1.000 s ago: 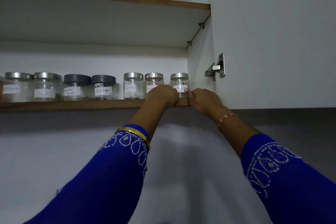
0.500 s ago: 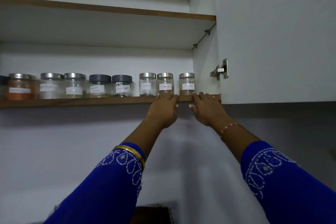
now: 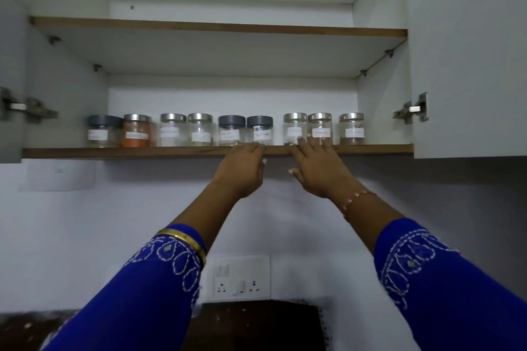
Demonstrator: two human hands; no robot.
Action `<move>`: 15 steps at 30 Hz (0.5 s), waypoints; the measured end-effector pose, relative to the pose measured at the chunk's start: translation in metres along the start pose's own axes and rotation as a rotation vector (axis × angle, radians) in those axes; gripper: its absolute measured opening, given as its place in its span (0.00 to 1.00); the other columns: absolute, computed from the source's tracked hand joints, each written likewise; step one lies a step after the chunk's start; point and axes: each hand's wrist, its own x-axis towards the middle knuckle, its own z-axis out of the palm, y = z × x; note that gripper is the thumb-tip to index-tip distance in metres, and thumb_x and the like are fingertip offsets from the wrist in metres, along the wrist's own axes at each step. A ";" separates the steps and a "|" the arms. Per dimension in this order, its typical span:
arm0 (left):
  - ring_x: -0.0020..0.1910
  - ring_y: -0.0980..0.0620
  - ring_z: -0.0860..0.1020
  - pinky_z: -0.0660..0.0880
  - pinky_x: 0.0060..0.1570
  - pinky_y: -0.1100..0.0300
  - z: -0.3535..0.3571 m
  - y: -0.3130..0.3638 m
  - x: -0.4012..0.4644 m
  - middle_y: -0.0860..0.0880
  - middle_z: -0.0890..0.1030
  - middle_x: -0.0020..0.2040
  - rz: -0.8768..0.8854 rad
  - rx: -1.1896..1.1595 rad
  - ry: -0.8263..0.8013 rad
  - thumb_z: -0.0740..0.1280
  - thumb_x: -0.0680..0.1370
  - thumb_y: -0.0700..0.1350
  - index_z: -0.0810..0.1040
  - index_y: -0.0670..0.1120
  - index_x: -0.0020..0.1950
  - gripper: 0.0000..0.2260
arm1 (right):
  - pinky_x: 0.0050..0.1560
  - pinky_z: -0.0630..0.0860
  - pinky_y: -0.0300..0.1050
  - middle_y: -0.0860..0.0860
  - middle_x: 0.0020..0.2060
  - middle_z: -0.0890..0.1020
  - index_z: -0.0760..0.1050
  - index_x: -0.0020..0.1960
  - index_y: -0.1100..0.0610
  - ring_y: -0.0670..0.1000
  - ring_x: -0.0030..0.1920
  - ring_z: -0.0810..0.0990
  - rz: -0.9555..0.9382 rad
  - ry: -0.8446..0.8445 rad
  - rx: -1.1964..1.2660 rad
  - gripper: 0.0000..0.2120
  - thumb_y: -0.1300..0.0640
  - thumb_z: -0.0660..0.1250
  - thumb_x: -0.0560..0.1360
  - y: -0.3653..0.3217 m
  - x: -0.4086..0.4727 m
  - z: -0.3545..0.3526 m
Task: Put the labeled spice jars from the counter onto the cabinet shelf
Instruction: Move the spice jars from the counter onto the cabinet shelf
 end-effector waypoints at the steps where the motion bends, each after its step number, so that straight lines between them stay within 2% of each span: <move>1: 0.66 0.43 0.69 0.62 0.66 0.52 -0.005 -0.009 -0.007 0.43 0.71 0.68 -0.003 0.004 0.011 0.55 0.80 0.44 0.64 0.43 0.71 0.19 | 0.74 0.49 0.58 0.59 0.76 0.55 0.50 0.76 0.59 0.59 0.76 0.51 -0.003 0.010 0.003 0.29 0.45 0.50 0.80 -0.012 0.001 -0.004; 6: 0.66 0.43 0.69 0.62 0.66 0.51 -0.036 -0.042 -0.035 0.42 0.70 0.69 -0.044 0.042 0.013 0.55 0.79 0.43 0.64 0.42 0.70 0.19 | 0.74 0.49 0.59 0.59 0.76 0.55 0.51 0.75 0.60 0.59 0.76 0.51 -0.054 0.036 0.004 0.29 0.45 0.50 0.80 -0.062 0.000 -0.026; 12: 0.65 0.42 0.70 0.62 0.66 0.50 -0.084 -0.058 -0.061 0.42 0.71 0.68 -0.084 0.096 0.046 0.56 0.79 0.42 0.66 0.41 0.69 0.18 | 0.74 0.49 0.58 0.60 0.76 0.55 0.52 0.75 0.59 0.58 0.76 0.51 -0.087 0.104 0.037 0.28 0.45 0.50 0.81 -0.092 -0.001 -0.066; 15: 0.65 0.41 0.70 0.66 0.63 0.51 -0.110 -0.063 -0.074 0.41 0.72 0.68 -0.127 0.122 0.095 0.57 0.78 0.41 0.67 0.41 0.68 0.18 | 0.74 0.50 0.58 0.60 0.75 0.55 0.52 0.75 0.59 0.59 0.76 0.51 -0.119 0.127 0.062 0.29 0.45 0.50 0.80 -0.107 -0.006 -0.084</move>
